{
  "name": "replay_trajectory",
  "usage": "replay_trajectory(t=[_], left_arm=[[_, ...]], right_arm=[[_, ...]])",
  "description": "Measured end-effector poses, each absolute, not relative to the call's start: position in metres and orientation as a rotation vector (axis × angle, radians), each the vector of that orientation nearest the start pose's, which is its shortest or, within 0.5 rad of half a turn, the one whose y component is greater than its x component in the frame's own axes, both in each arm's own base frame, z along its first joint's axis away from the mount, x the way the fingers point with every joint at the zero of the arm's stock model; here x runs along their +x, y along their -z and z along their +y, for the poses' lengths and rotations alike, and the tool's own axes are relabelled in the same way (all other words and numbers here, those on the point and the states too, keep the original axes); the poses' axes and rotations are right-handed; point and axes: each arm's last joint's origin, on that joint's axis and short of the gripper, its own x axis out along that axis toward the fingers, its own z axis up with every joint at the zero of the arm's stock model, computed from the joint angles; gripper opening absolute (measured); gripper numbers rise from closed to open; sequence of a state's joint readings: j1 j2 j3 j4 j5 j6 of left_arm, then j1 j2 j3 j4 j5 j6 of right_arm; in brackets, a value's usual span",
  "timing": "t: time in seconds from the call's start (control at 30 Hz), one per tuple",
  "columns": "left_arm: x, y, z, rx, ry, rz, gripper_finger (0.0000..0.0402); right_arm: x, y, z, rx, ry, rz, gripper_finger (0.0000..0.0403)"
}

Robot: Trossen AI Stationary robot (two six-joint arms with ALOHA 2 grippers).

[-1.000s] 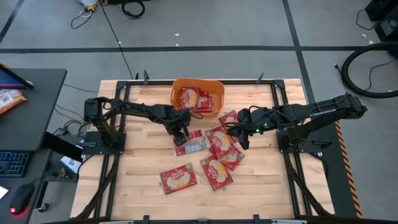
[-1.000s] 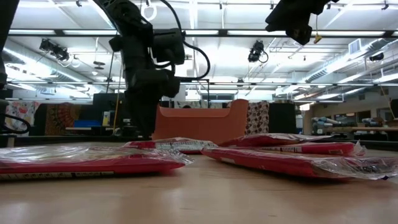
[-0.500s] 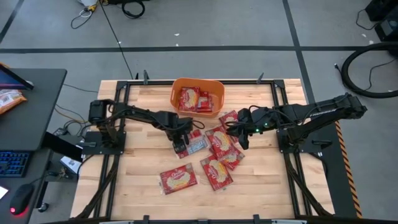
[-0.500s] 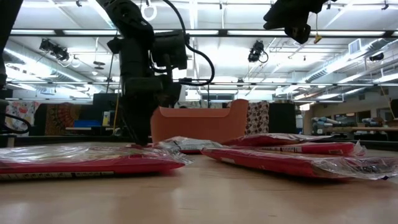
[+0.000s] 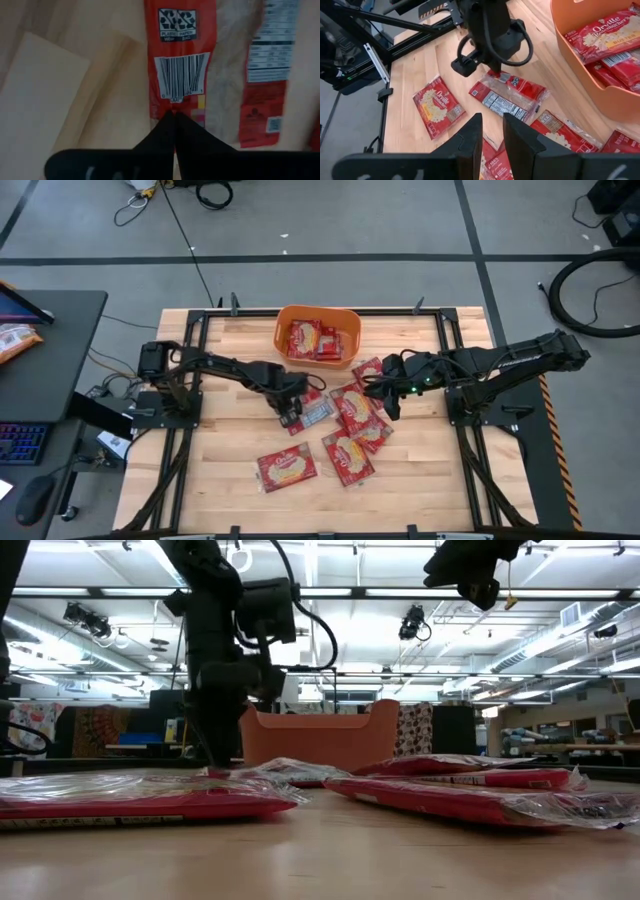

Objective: Sort popcorn bags into baskets
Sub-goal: Put the popcorn bag into the orange bin

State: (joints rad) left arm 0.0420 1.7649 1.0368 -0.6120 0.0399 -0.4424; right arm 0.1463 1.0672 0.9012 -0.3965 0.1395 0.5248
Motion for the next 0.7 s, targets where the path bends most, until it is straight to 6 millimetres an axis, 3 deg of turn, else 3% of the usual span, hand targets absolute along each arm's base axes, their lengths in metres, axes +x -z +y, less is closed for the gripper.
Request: replay_trajectory(t=[0.4, 0.7], left_arm=[[0.302, -0.199, 0.006, -0.375, -0.373, 1.195, 0.0002], [0.313, -0.26, 0.006, -0.15, -0.347, 1.05, 0.0001]], right_arm=[[0.225, -0.305, 0.03, 0.435, 0.119, 0.519, 0.0082], [0.225, -0.304, 0.03, 0.416, 0.094, 0.527, 0.0082]])
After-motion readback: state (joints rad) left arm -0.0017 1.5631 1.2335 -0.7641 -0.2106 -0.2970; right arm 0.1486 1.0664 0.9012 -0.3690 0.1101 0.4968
